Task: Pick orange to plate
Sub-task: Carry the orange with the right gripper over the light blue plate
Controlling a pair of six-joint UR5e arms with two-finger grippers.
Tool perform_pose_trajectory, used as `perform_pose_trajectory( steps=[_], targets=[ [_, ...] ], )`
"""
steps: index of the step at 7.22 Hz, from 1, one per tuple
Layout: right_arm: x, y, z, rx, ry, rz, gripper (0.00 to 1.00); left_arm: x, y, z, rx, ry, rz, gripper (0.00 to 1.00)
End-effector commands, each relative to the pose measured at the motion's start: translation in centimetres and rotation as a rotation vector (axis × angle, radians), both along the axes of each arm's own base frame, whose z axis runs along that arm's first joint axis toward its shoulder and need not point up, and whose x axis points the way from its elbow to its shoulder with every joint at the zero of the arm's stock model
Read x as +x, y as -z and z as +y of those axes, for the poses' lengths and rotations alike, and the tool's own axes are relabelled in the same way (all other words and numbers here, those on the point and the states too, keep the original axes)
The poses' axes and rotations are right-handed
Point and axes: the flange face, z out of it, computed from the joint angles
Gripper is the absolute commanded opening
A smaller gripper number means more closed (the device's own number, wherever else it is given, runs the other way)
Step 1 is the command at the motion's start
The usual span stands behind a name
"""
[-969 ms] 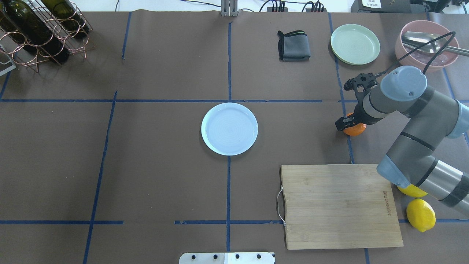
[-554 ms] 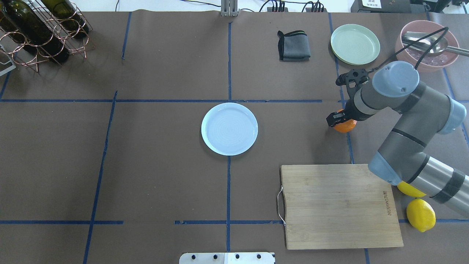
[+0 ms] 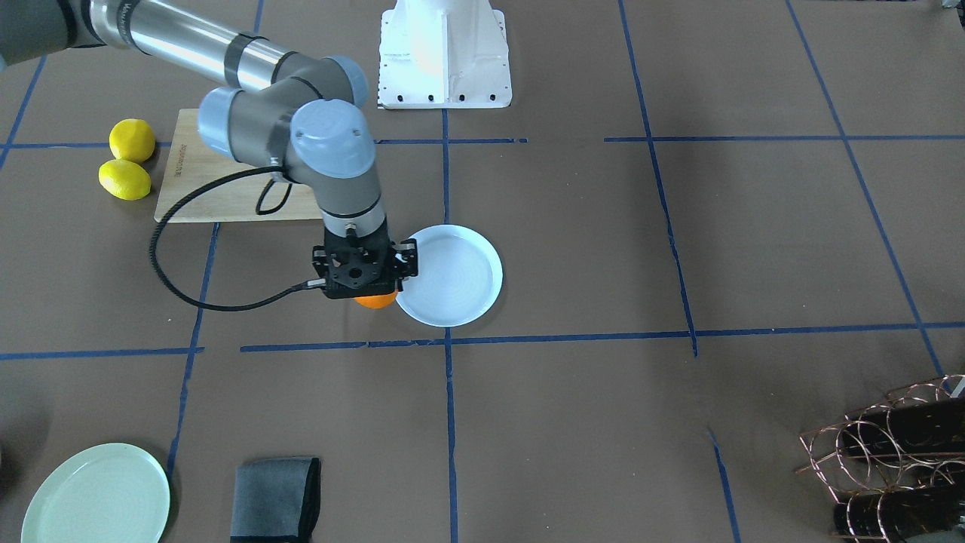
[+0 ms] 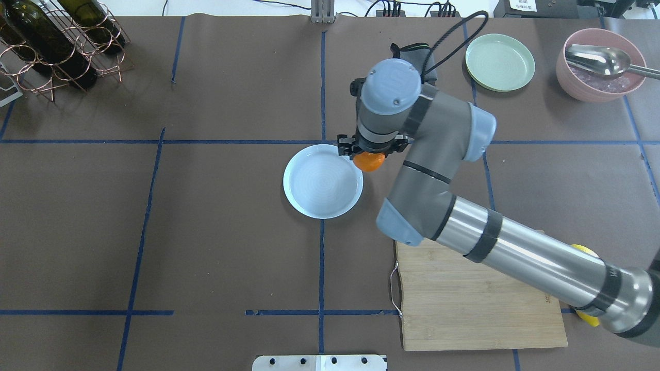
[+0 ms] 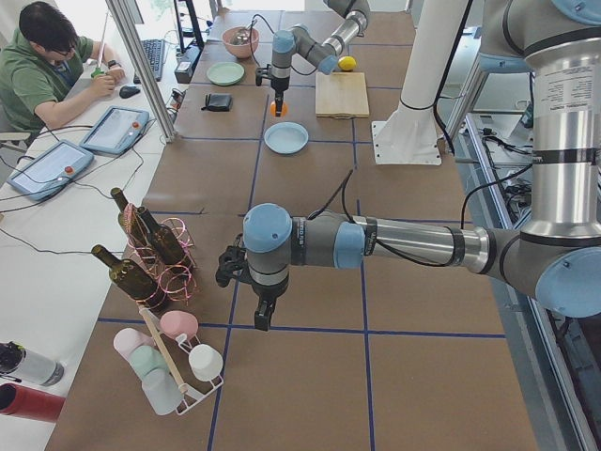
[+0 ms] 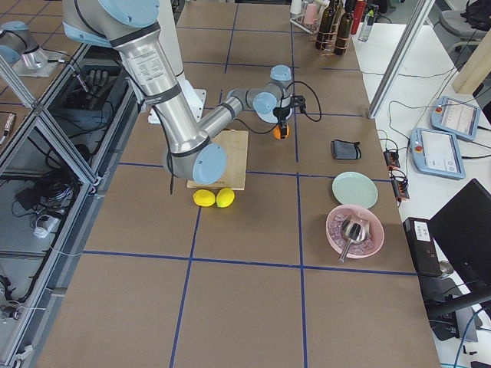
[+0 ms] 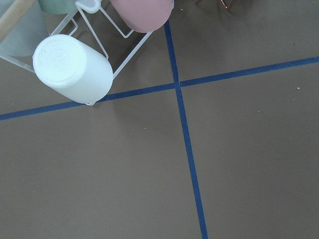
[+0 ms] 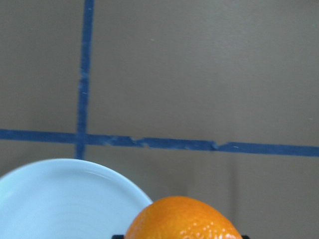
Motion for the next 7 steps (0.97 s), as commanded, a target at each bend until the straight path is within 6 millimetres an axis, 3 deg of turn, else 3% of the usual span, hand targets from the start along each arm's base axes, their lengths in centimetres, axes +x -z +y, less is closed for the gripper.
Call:
perform_pose_trajectory(
  steps=[1,3,4,6,7],
  targets=[
    [-6.8,6.1,0.0,-0.037,-0.046,0.017,0.23,0.0,0.2,-0.1,0.005,0.0,0.001,1.0],
    [-9.2,5.0,2.8,-0.021,-0.032,0.055,0.31,0.0,0.3,-0.1,0.006,0.0,0.001,1.0],
    [-9.6,4.4,3.3,-0.03,-0.027,0.083,0.39,0.0,0.2,-0.1,0.005,0.0,0.001,1.0],
    [-9.8,3.4,3.8,-0.039,-0.021,0.104,0.45,0.0,0.3,0.1,0.005,0.001,0.001,1.0],
    [-9.8,3.0,3.8,-0.04,-0.022,0.108,0.63,0.0,0.4,0.1,0.008,0.0,0.001,1.0]
  ],
)
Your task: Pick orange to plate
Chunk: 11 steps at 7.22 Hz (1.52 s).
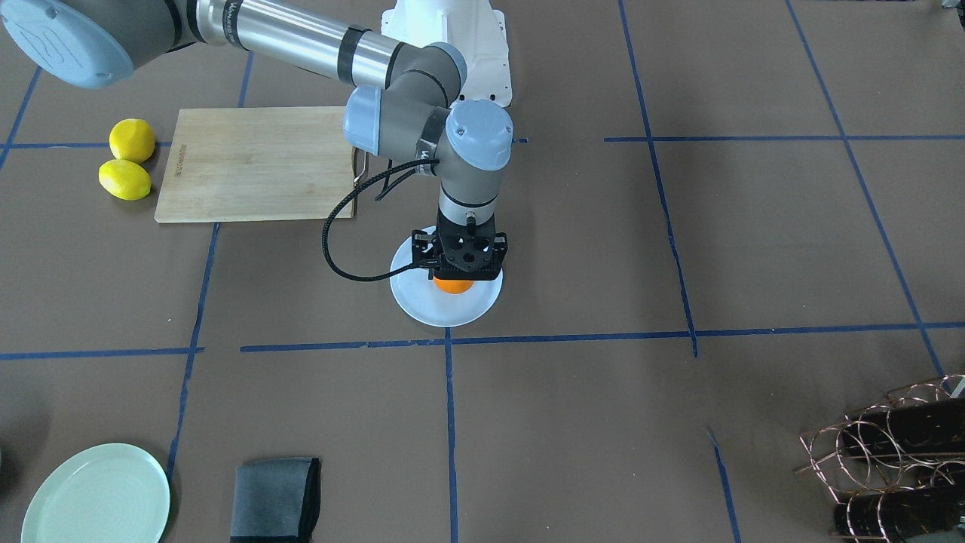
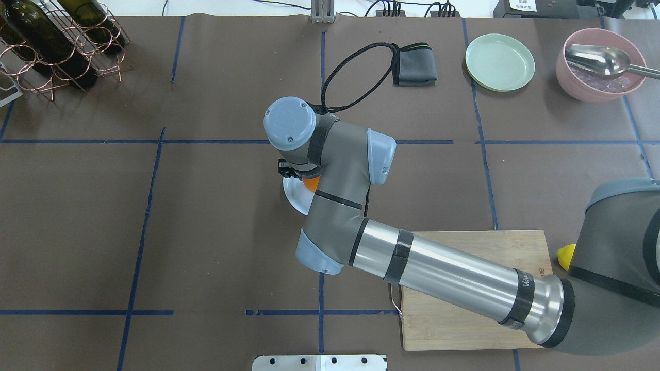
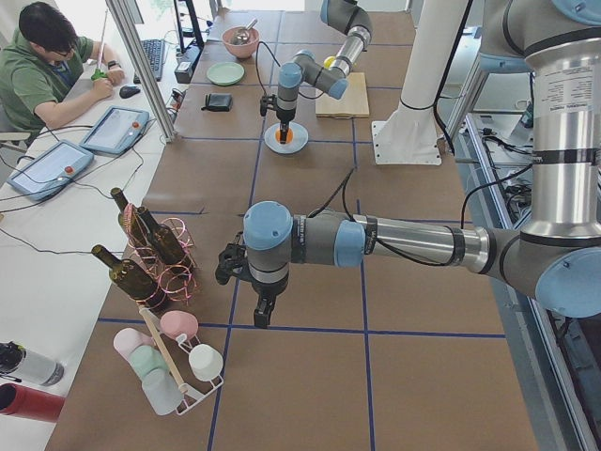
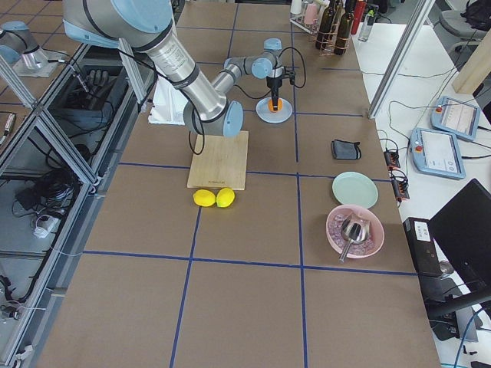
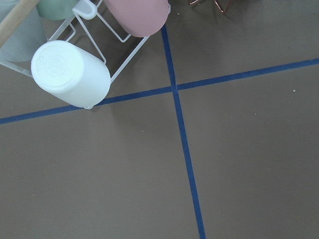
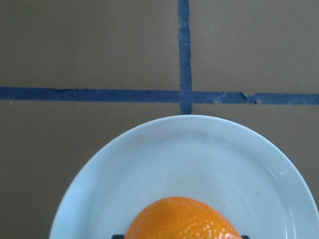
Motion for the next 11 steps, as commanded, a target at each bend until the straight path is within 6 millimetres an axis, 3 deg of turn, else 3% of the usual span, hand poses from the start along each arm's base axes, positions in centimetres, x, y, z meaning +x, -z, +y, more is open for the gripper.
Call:
perform_pose_trajectory(
  steps=[1,3,4,5,8,9,11],
  targets=[
    [-0.2,-0.7,0.3,0.004,-0.002,0.013,0.99,0.0,0.0,0.0,0.0,0.0,0.0,1.0],
    [0.3,0.2,0.4,0.013,0.001,-0.005,1.0,0.0,0.0,0.1,0.0,-0.001,0.0,1.0],
    [3.0,0.1,-0.6,0.021,-0.001,-0.034,1.0,0.0,0.0,0.0,-0.001,0.0,0.0,1.0],
    [7.7,-0.8,-2.0,0.009,0.011,-0.079,1.0,0.0,0.0,0.0,0.0,-0.001,0.0,1.0],
    [28.8,-6.5,-8.0,0.086,0.155,-0.116,1.0,0.1,-0.4,0.1,-0.015,-0.002,0.002,1.0],
    [36.2,-9.9,-10.2,0.134,0.215,-0.117,1.0,0.1,-0.6,0.2,-0.021,-0.002,0.002,1.0],
    [47.9,-19.6,-11.6,0.208,0.329,-0.056,1.0,0.1,-0.8,0.6,-0.023,-0.003,0.003,1.0]
  ],
)
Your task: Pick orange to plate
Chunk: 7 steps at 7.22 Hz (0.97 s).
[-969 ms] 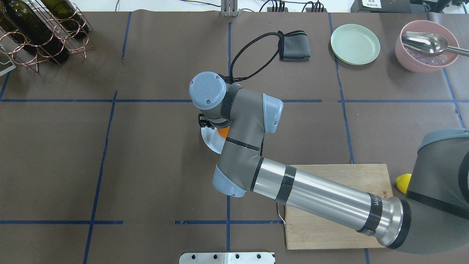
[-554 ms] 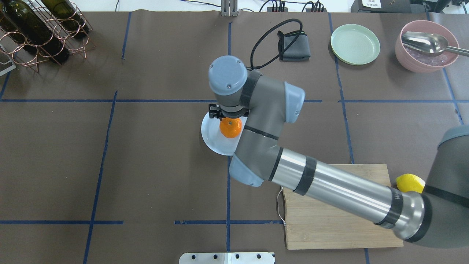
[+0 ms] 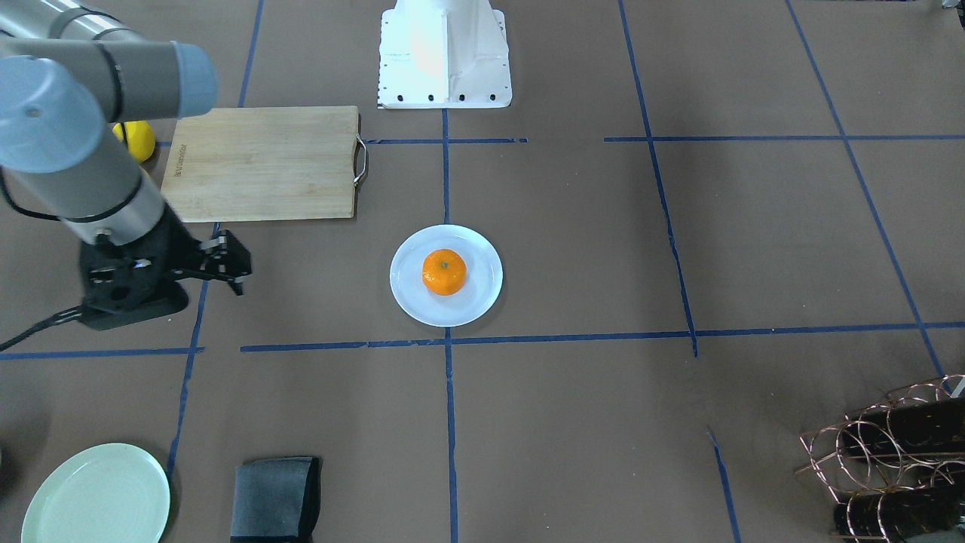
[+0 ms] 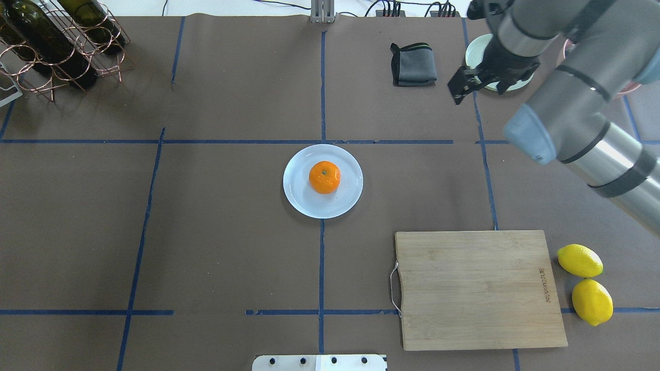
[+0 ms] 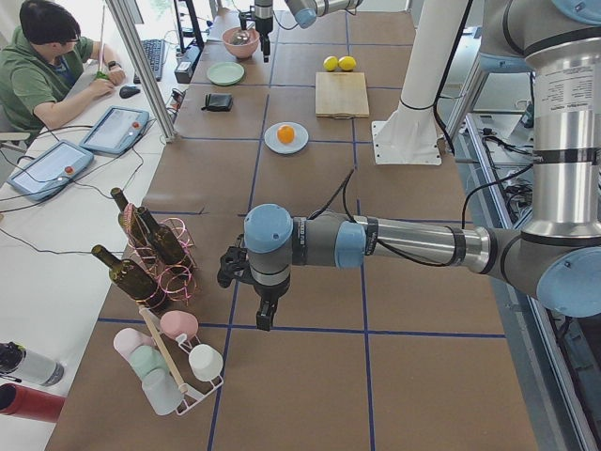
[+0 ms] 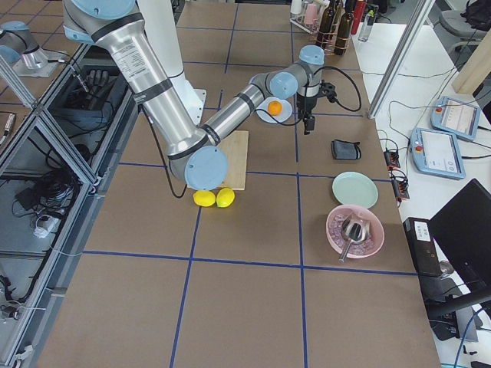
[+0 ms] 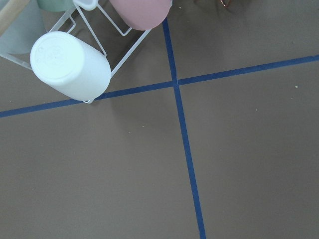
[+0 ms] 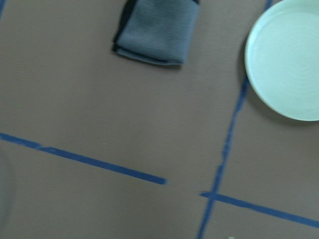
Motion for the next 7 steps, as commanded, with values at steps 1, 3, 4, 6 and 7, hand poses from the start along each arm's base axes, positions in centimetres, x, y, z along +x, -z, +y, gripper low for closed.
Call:
perform_pose_trajectory(
  steps=[1,3,4,6,7],
  targets=[
    [12.4,-9.7,0.0,0.052,0.085,0.039,1.0,0.0,-0.1,0.4,0.0,-0.001,0.0,1.0],
    [22.5,-17.2,1.8,0.015,0.058,0.083,1.0,0.1,-0.4,0.6,-0.009,-0.003,0.007,1.0],
    [25.8,-21.5,4.5,-0.049,0.023,0.095,1.0,0.1,-0.4,0.6,-0.009,-0.003,0.007,1.0],
    [30.4,-28.8,11.4,-0.164,-0.048,0.109,1.0,0.1,-0.4,0.6,-0.009,-0.003,0.007,1.0],
    [31.4,-31.1,13.8,-0.214,-0.064,0.11,1.0,0.1,-0.5,0.6,-0.011,-0.003,0.007,1.0]
  ],
)
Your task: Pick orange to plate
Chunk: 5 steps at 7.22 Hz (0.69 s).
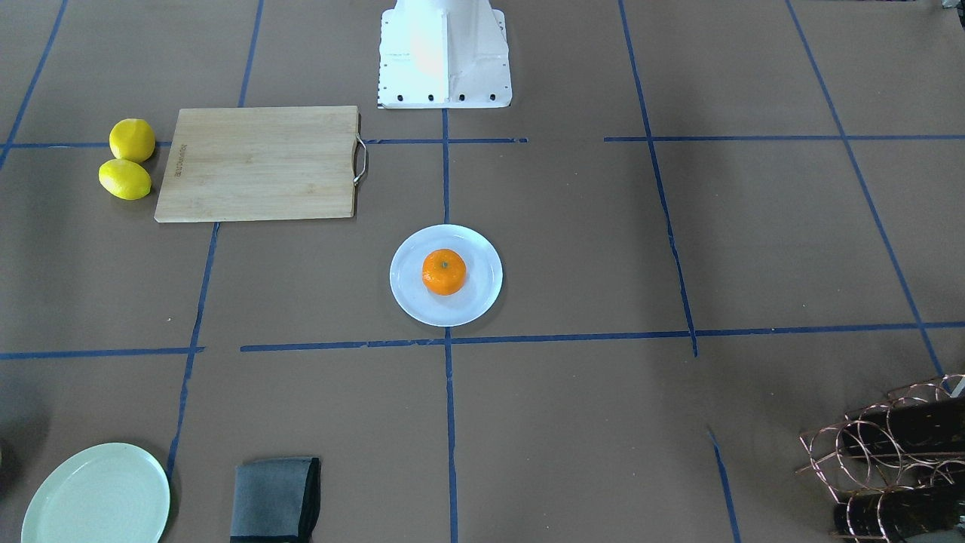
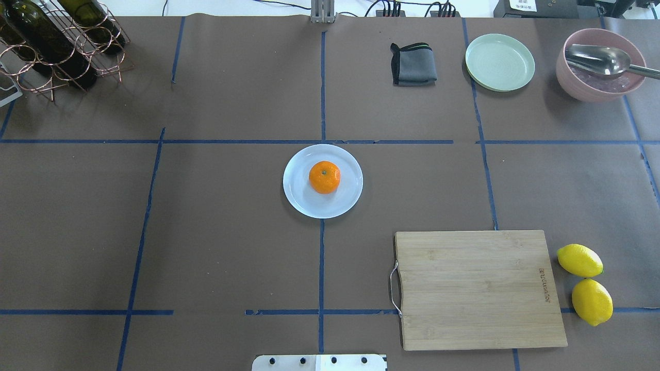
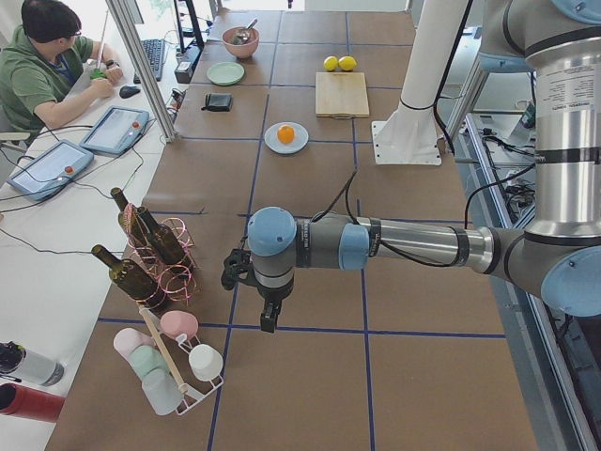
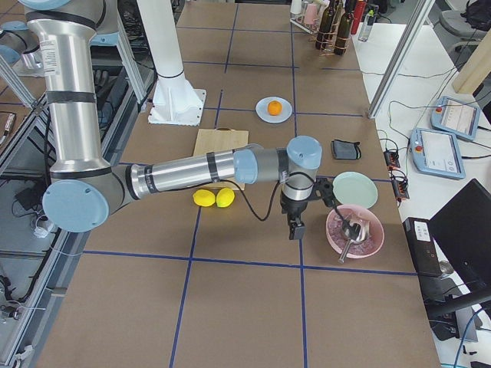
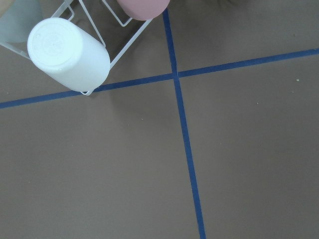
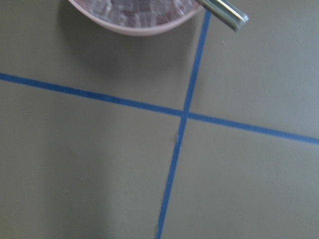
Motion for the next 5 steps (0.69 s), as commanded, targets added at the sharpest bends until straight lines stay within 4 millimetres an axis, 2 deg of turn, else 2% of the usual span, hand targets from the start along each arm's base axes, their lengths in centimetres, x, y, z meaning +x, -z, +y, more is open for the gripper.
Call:
perform_pose_trajectory(
  steps=[1,5],
  targets=[
    [1.8,-4.1,4.4,-0.079,-0.032,0.007,1.0,0.0,-0.2,0.1,-0.006,0.0,0.0,1.0],
    [1.7,-4.7,5.5,-0.107,-0.04,-0.01,1.0,0.0,-0.7,0.9,-0.018,0.0,0.001,1.0]
  ],
)
